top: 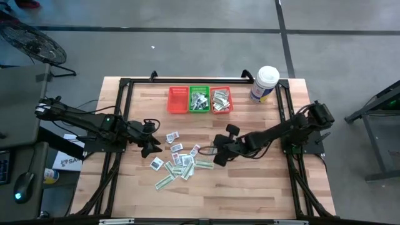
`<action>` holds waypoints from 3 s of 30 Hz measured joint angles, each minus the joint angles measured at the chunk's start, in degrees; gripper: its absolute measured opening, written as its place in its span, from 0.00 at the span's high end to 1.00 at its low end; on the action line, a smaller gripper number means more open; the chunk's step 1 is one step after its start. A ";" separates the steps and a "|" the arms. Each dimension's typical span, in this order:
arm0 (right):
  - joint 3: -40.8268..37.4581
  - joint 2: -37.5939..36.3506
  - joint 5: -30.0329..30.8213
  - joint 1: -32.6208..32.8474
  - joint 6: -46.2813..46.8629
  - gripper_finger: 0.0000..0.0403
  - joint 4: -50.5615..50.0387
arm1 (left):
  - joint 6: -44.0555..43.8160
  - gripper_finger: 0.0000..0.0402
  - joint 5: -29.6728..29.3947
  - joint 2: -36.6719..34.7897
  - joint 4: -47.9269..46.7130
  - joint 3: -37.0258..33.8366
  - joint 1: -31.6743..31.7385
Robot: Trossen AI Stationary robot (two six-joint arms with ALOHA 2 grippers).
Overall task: Pick & Place First Aid Supplies
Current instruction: Put the bandage pack into the right orange bin
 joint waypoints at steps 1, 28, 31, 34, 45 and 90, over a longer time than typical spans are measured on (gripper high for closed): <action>0.01 -0.63 0.62 -0.48 -0.63 1.00 0.03 | 0.00 0.40 0.00 0.01 -0.01 0.00 0.01; 0.15 -9.86 -5.54 -29.08 -16.27 1.00 -2.03 | -0.94 0.40 -0.48 0.00 0.34 0.00 -0.01; 0.15 -9.86 -6.97 -32.76 -15.92 1.00 -1.68 | -1.14 0.40 -1.63 0.00 0.34 0.00 0.01; 0.17 -9.37 -7.66 -36.26 -16.50 1.00 -1.37 | -1.53 0.40 -3.10 0.00 0.34 0.00 0.01; 0.17 -2.39 -16.78 -46.08 -17.47 1.00 -0.67 | -2.14 0.40 -7.20 0.00 0.51 0.00 0.01; 0.15 -7.39 -38.80 -51.68 -35.99 0.60 3.81 | -5.15 0.40 -14.99 0.01 6.43 0.00 0.01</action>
